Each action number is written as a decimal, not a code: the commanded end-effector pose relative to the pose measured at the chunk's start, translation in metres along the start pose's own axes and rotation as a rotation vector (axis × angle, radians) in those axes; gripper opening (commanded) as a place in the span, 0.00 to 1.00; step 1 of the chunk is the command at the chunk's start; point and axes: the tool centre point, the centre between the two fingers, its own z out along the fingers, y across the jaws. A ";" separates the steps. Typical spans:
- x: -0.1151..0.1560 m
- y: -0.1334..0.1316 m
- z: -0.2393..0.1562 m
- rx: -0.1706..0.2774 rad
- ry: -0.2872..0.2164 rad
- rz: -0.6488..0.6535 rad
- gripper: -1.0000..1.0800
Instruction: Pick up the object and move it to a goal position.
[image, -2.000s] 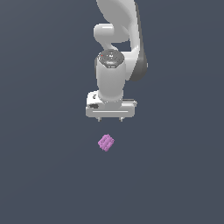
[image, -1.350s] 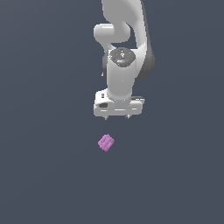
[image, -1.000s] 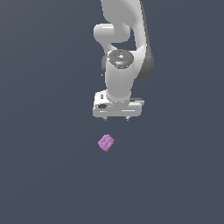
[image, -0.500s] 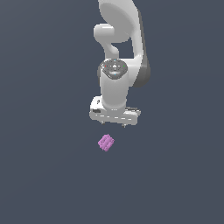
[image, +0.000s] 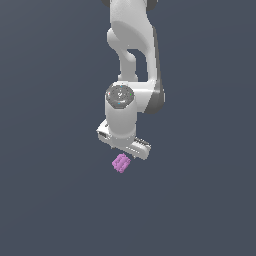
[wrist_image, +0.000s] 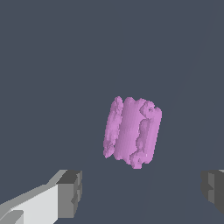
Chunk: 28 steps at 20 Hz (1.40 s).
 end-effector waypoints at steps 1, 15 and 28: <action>0.007 0.002 0.007 0.001 0.003 0.065 0.96; 0.022 0.009 0.023 0.001 0.009 0.203 0.96; 0.022 0.009 0.070 0.001 0.009 0.208 0.96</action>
